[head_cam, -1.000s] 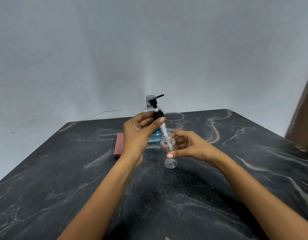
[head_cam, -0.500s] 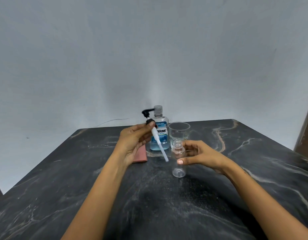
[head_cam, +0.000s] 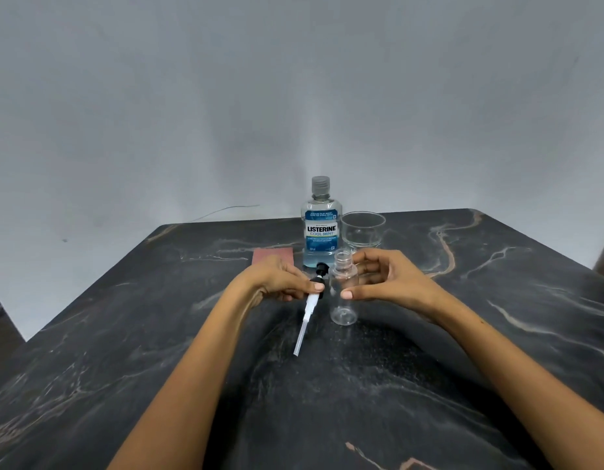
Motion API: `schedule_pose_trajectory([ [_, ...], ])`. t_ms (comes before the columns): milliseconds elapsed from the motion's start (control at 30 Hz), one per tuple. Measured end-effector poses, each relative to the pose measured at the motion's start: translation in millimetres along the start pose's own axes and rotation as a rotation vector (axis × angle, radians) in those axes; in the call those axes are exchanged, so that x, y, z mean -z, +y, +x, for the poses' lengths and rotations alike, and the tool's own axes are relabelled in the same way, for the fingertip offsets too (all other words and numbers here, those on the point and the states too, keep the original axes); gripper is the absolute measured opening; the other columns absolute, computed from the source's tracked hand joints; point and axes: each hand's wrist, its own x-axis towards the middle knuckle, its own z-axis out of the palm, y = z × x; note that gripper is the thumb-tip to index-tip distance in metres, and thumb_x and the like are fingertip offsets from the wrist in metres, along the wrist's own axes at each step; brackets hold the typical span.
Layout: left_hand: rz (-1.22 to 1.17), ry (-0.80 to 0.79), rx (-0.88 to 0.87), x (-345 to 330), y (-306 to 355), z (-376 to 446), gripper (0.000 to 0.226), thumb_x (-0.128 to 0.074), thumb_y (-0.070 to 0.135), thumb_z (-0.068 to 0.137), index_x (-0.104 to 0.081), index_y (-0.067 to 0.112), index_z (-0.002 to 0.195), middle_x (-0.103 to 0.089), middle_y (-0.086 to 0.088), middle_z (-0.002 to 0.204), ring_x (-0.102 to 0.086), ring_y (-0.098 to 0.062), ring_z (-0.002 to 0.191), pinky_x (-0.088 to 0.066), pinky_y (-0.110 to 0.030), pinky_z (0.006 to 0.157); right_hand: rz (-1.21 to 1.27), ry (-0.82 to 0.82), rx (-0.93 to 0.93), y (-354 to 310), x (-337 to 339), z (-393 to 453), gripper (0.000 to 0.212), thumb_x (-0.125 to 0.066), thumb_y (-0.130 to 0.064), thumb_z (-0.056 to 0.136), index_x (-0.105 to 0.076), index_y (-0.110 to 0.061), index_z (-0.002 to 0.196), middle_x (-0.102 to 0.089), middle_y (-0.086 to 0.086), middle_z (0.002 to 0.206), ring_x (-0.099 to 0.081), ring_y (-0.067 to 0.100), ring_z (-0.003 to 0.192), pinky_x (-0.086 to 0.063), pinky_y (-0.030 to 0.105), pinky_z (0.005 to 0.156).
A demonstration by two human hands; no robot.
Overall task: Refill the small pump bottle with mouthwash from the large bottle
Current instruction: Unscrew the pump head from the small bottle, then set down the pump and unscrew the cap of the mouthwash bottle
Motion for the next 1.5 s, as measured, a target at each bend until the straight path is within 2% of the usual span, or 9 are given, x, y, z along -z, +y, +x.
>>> schedule_pose_trajectory([
  [167,0.053,-0.002,0.025,-3,-3,2,0.020,-0.083,0.023,0.070,-0.071,0.008,0.072,-0.063,0.004,0.049,-0.056,-0.001,0.046,-0.045,-0.013,0.047,-0.030,-0.011,0.034,-2,-1,0,0.047,-0.086,-0.013,0.064,-0.065,-0.011,0.106,-0.073,0.005,0.102,-0.071,0.018,0.090,-0.055,0.024,0.082],
  [300,0.149,0.050,0.011,-3,-4,4,0.027,-0.085,0.030,0.067,-0.069,0.008,0.069,-0.059,0.001,0.056,-0.050,-0.010,0.058,-0.040,-0.021,0.056,-0.019,-0.033,0.023,-2,0,-1,0.046,-0.085,-0.009,0.065,-0.064,-0.010,0.106,-0.072,0.005,0.100,-0.071,0.018,0.085,-0.054,0.023,0.080],
  [500,0.166,0.061,-0.005,-1,-5,3,0.028,-0.085,0.025,0.069,-0.073,0.003,0.082,-0.059,0.001,0.060,-0.049,-0.009,0.059,-0.041,-0.021,0.060,-0.010,-0.029,0.026,-4,-3,-3,0.044,-0.084,-0.005,0.066,-0.064,-0.010,0.105,-0.072,0.007,0.101,-0.071,0.016,0.084,-0.054,0.022,0.078],
  [800,0.140,0.082,-0.035,1,-6,6,0.022,-0.085,0.024,0.068,-0.067,0.012,0.069,-0.061,0.010,0.048,-0.054,0.000,0.047,-0.043,-0.012,0.048,-0.017,-0.023,0.016,-5,-5,-3,0.047,-0.084,-0.001,0.064,-0.065,-0.008,0.106,-0.073,0.006,0.100,-0.072,0.015,0.087,-0.055,0.022,0.080],
  [967,0.106,0.136,-0.064,1,-7,8,0.024,-0.085,0.025,0.069,-0.066,0.011,0.068,-0.061,0.003,0.059,-0.053,-0.004,0.054,-0.042,-0.008,0.042,-0.091,-0.110,-0.011,-9,7,-4,0.058,-0.085,0.001,0.062,-0.061,-0.014,0.113,-0.070,0.003,0.107,-0.070,0.011,0.096,-0.053,0.017,0.084],
  [1133,0.108,0.198,-0.097,4,-8,11,0.033,-0.084,0.026,0.070,-0.069,0.001,0.085,-0.061,0.002,0.064,-0.052,-0.006,0.057,-0.039,-0.013,0.048,-0.228,-0.284,-0.100,-11,30,-7,0.051,-0.077,0.010,0.067,-0.064,-0.006,0.114,-0.071,0.007,0.110,-0.069,0.018,0.100,-0.056,0.024,0.084],
  [1233,0.106,0.255,-0.121,3,-8,14,0.029,-0.081,0.026,0.074,-0.069,0.000,0.080,-0.064,0.002,0.065,-0.056,-0.003,0.055,-0.042,-0.012,0.051,-0.283,-0.118,-0.089,-9,34,-5,0.035,-0.072,0.010,0.072,-0.068,-0.005,0.104,-0.073,0.011,0.103,-0.071,0.020,0.093,-0.057,0.028,0.084],
  [1333,0.058,0.334,-0.184,-1,-5,15,0.020,-0.073,0.026,0.082,-0.063,0.012,0.072,-0.066,-0.001,0.065,-0.057,0.001,0.046,-0.042,-0.010,0.045,-0.343,0.226,0.000,-2,28,0,0.020,-0.075,-0.004,0.076,-0.070,-0.012,0.094,-0.074,0.006,0.091,-0.071,0.014,0.085,-0.057,0.025,0.082],
  [1500,-0.006,0.512,-0.327,-8,-5,25,0.019,-0.071,0.034,0.083,-0.064,0.017,0.089,-0.068,0.004,0.082,-0.060,-0.005,0.071,-0.046,-0.021,0.064,-0.432,0.473,0.049,12,11,5,0.015,-0.072,-0.013,0.081,-0.070,-0.015,0.095,-0.071,-0.003,0.084,-0.069,0.010,0.075,-0.059,0.035,0.075],
])
